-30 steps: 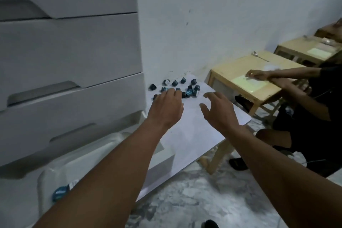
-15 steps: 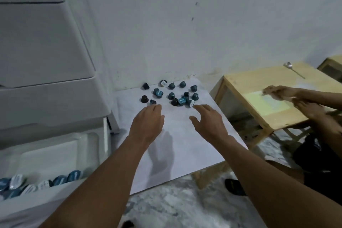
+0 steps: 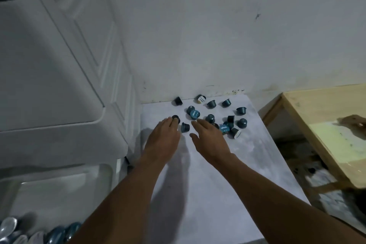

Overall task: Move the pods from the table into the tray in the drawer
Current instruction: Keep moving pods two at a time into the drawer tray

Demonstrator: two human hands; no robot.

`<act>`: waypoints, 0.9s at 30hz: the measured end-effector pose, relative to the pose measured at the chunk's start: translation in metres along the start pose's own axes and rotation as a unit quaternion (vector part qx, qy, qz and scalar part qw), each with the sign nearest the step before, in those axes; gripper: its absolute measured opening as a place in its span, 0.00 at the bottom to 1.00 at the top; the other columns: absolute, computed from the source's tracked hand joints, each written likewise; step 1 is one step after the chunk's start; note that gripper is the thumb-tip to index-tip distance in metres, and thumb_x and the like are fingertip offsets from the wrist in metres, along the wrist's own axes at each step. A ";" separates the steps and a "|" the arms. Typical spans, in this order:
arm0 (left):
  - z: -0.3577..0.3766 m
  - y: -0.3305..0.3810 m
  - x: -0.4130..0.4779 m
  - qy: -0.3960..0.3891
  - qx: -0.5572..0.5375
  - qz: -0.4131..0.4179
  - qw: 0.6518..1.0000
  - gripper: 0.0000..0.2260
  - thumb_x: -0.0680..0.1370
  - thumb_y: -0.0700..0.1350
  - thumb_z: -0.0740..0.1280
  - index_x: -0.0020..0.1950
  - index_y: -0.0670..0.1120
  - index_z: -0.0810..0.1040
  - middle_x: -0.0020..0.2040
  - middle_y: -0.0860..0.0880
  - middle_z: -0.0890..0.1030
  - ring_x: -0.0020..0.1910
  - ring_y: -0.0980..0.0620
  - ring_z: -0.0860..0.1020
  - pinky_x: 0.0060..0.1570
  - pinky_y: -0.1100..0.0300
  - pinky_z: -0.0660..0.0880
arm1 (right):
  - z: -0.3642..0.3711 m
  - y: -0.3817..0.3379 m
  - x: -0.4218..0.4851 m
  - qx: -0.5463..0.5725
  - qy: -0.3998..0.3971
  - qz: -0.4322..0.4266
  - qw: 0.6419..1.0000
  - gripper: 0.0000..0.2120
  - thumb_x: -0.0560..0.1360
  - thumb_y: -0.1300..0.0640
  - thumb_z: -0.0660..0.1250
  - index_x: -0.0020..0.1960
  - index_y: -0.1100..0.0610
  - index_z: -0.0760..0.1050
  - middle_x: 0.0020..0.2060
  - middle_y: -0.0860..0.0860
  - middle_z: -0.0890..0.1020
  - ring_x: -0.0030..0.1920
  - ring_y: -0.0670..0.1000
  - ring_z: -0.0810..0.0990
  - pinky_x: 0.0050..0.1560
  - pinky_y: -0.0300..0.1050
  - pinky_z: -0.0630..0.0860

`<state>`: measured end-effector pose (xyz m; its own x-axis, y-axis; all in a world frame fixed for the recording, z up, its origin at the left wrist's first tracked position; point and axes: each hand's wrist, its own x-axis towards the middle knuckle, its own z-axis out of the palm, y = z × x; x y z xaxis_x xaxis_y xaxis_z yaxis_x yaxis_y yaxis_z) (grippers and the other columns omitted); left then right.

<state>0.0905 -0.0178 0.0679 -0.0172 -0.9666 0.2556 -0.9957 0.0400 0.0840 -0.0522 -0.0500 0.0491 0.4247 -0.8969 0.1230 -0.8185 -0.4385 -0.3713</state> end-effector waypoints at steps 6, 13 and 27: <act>0.045 -0.027 0.022 -0.039 -0.036 -0.018 0.998 0.16 0.62 0.43 0.80 0.47 0.44 0.83 0.40 0.50 0.84 0.39 0.54 0.82 0.36 0.63 0.77 | 0.038 0.007 0.043 0.001 -0.045 -0.016 0.999 0.12 0.73 0.64 0.63 0.56 0.61 0.76 0.47 0.58 0.79 0.44 0.61 0.78 0.41 0.50 0.76; 0.067 -0.030 0.056 -0.122 -0.064 -0.050 0.989 0.20 0.72 0.43 0.73 0.63 0.46 0.74 0.60 0.49 0.78 0.59 0.53 0.76 0.59 0.65 0.70 | 0.074 0.023 0.069 -0.017 -0.069 -0.050 0.996 0.12 0.71 0.67 0.66 0.54 0.59 0.78 0.43 0.55 0.79 0.41 0.57 0.77 0.39 0.46 0.73; 0.110 -0.039 0.085 -0.184 -0.107 -0.117 0.970 0.08 0.78 0.40 0.65 0.57 0.44 0.72 0.55 0.45 0.78 0.52 0.49 0.75 0.48 0.60 0.71 | 0.077 0.047 0.080 0.026 -0.078 -0.019 0.996 0.02 0.72 0.66 0.67 0.44 0.61 0.78 0.40 0.58 0.80 0.39 0.58 0.77 0.37 0.48 0.73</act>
<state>0.1183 -0.1294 -0.0198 0.1367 -0.9789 -0.1521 -0.9348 -0.1782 0.3072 -0.0269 -0.1375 -0.0296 0.5138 -0.8579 -0.0040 -0.7806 -0.4656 -0.4170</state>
